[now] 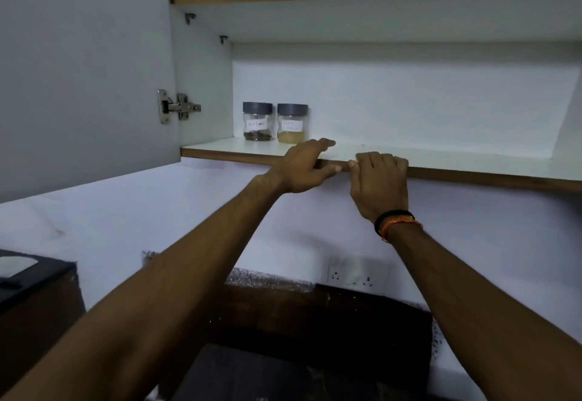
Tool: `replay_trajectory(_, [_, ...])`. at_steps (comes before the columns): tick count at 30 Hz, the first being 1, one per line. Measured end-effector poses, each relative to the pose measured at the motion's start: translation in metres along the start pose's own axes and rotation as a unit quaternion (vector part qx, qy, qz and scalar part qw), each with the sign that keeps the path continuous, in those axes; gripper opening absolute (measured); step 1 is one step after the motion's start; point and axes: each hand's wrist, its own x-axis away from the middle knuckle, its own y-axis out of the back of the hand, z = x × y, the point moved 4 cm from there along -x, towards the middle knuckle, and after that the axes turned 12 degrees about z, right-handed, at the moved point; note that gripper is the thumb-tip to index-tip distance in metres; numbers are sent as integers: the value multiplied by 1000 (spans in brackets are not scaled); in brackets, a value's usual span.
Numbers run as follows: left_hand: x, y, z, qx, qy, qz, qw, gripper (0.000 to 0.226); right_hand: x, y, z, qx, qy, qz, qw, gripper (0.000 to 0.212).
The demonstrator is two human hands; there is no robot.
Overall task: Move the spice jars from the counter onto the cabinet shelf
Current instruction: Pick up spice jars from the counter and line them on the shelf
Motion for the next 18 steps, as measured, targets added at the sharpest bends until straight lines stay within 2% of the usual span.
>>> replay_trajectory(2, [17,-11,-5,-48,-10,-31,998,62,13,-1,-1,-32,22,-8,999,32])
replay_trajectory(6, [49,-41,-15,-96,-13,-81,992,64,38,2,5,-41,26,4,999,63])
replay_trajectory(8, [58,-55,-18,-88,-15,-89,992,66,50,3,9,-59,19,10,998,68])
replay_trajectory(10, [69,-78,-19,-74,-14,-63,995,66,71,-3,13,-57,10,19,998,67])
replay_trajectory(13, [88,-125,-16,-54,4,14,998,67,115,-27,15,-103,-14,44,994,59])
replay_trajectory(18, [127,-204,-7,-33,66,147,986,71,199,-84,20,-172,-44,176,968,45])
